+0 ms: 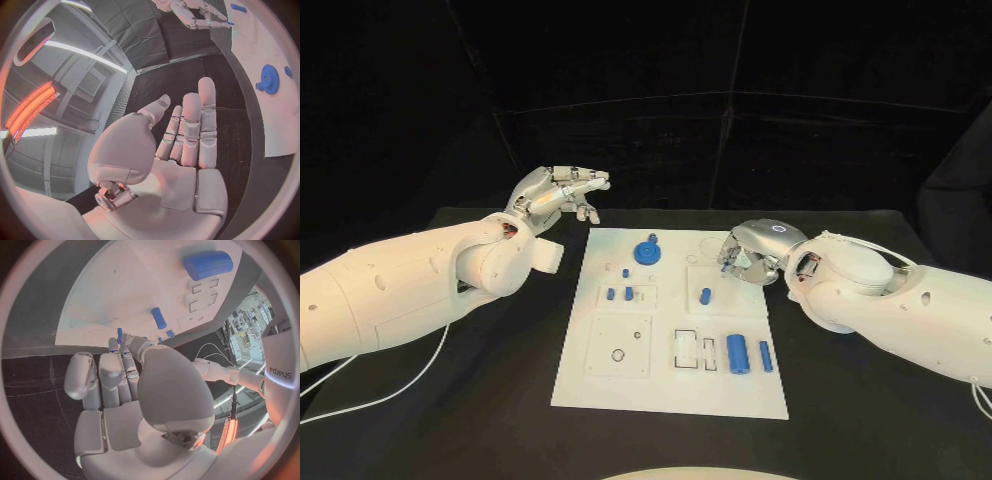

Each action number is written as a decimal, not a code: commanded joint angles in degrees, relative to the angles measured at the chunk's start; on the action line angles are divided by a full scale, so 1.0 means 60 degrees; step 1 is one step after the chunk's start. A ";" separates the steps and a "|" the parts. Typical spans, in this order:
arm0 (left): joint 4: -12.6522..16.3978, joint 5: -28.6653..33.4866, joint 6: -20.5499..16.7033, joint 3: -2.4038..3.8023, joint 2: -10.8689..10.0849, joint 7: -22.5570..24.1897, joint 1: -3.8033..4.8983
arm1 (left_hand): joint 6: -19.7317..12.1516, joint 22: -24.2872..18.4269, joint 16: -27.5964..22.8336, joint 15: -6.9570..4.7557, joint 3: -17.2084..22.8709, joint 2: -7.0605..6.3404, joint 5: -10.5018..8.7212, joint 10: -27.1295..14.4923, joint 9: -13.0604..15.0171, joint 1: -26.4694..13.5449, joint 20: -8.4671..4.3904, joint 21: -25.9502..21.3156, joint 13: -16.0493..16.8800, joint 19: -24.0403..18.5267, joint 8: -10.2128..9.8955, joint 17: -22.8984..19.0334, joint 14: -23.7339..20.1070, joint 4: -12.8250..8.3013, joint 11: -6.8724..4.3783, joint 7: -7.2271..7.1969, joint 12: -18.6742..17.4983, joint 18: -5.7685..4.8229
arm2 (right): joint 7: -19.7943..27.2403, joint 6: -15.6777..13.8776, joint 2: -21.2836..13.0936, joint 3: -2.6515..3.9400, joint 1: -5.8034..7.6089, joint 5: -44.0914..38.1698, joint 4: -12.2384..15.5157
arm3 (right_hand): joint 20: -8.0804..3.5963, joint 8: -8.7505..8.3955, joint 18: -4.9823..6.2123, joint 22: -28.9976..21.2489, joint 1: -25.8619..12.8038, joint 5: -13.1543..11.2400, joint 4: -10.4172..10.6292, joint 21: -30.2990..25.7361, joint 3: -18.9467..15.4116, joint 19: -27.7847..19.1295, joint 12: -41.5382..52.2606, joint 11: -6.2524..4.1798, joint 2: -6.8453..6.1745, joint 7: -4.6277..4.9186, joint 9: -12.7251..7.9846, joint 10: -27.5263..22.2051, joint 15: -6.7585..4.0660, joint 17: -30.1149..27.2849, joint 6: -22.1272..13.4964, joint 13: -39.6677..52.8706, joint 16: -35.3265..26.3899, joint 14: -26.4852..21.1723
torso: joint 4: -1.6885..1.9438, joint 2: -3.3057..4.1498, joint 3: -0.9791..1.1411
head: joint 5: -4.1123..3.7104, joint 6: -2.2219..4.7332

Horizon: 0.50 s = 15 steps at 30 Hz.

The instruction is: Assemble the parts on the task board

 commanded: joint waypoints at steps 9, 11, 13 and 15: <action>0.0067 0.0339 0.0139 0.0009 -0.0003 0.0182 0.0021 | -0.0110 -0.0050 0.0055 0.0011 -0.0135 0.0056 0.0014 -0.0104 0.0017 -0.0017 0.0060 -0.0089 0.0016 0.0056 0.0105 -0.0045 -0.0092 -0.0009 -0.0003 -0.0006 0.0118 0.0049 | 0.0232 -0.0983 -0.0031 0.0028 0.0046 0.0248 0.1062 | 0.0075 -0.0064 -0.0178 0.0058 -0.0153 0.0201 -0.0090 0.0096 0.0124 0.0010 -0.0072 0.0009 -0.0010 0.0019 -0.0013 -0.0114 0.0047 0.0028 -0.0108 0.0002 0.0113 0.0169 | -0.0012 0.0007 -0.0004 | 0.0069 -0.0007; 0.0078 0.0342 0.0182 0.0009 0.0000 0.0180 0.0022 | -0.0121 -0.0061 0.0061 0.0005 -0.0116 0.0093 0.0033 -0.0122 0.0018 0.0054 0.0056 -0.0098 0.0014 0.0065 0.0131 -0.0058 -0.0094 -0.0045 -0.0007 -0.0010 0.0144 0.0052 | 0.0261 -0.0996 0.0107 0.0028 0.0047 0.0305 0.1122 | 0.0076 -0.0064 -0.0180 0.0067 -0.0158 0.0208 -0.0092 0.0103 0.0130 0.0014 -0.0073 0.0010 -0.0008 0.0020 -0.0012 -0.0113 0.0047 0.0043 -0.0108 0.0003 0.0126 0.0170 | -0.0004 0.0004 -0.0010 | 0.0097 -0.0038; 0.0084 0.0343 0.0202 0.0009 0.0004 0.0182 0.0023 | -0.0127 -0.0066 0.0064 0.0003 -0.0110 0.0106 0.0041 -0.0131 0.0019 0.0081 0.0055 -0.0102 0.0013 0.0069 0.0143 -0.0065 -0.0095 -0.0061 -0.0007 -0.0011 0.0156 0.0052 | 0.0276 -0.0976 0.0186 0.0027 0.0047 0.0328 0.1147 | 0.0077 -0.0063 -0.0180 0.0067 -0.0160 0.0212 -0.0094 0.0104 0.0135 0.0013 -0.0073 0.0010 -0.0005 0.0020 -0.0012 -0.0112 0.0048 0.0054 -0.0107 0.0003 0.0135 0.0171 | 0.0008 0.0010 -0.0011 | 0.0140 -0.0066; 0.0092 0.0344 0.0238 0.0009 0.0017 0.0197 0.0024 | -0.0141 -0.0073 0.0068 0.0004 -0.0122 0.0096 0.0048 -0.0145 0.0018 0.0097 0.0054 -0.0108 0.0011 0.0076 0.0158 -0.0074 -0.0096 -0.0078 -0.0004 -0.0007 0.0174 0.0052 | 0.0293 -0.0826 0.0346 0.0025 0.0046 0.0370 0.1194 | 0.0078 -0.0063 -0.0179 0.0067 -0.0162 0.0215 -0.0095 0.0104 0.0139 0.0012 -0.0073 0.0011 -0.0003 0.0021 -0.0012 -0.0111 0.0048 0.0062 -0.0107 0.0004 0.0142 0.0172 | 0.0022 0.0013 -0.0003 | 0.0210 -0.0103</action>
